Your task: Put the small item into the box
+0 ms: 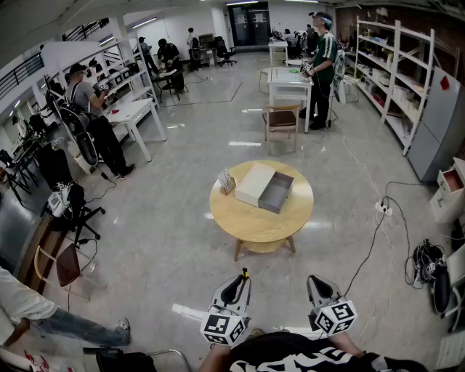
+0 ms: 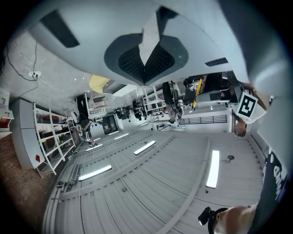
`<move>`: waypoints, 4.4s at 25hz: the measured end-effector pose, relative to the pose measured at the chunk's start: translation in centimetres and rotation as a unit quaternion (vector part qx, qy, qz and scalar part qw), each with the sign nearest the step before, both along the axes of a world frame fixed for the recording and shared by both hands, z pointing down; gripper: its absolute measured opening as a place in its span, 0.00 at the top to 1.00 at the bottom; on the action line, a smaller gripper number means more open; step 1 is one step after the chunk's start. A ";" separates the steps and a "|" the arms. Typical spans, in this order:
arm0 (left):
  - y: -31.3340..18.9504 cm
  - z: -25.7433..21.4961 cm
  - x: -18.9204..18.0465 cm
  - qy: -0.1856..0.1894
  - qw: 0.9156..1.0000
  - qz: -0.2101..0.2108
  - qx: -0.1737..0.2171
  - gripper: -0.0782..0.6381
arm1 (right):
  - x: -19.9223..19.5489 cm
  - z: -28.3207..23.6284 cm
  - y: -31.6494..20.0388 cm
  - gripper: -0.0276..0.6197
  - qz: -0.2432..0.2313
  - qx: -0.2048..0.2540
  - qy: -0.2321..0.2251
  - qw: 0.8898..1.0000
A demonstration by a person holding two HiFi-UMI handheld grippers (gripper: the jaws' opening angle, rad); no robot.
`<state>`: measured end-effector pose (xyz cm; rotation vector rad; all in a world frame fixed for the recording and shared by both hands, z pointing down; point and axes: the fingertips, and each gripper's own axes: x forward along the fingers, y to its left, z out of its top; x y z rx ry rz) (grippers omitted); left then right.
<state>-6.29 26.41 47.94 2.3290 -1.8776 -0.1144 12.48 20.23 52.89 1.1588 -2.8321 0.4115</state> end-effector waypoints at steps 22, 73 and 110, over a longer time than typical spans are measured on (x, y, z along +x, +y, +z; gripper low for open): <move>-0.9 0.1 -2.7 -0.002 0.999 0.034 0.012 0.79 | -2.7 0.1 0.2 0.95 0.020 0.013 0.004 1.000; -41.8 -2.7 -4.8 -0.002 0.999 -0.014 0.029 0.79 | -2.9 -2.2 -41.4 0.95 0.006 0.019 -0.007 1.000; -62.1 12.3 -4.6 -0.079 0.978 0.105 -0.161 0.79 | -4.7 -1.6 -49.4 0.95 0.060 0.005 -0.004 0.998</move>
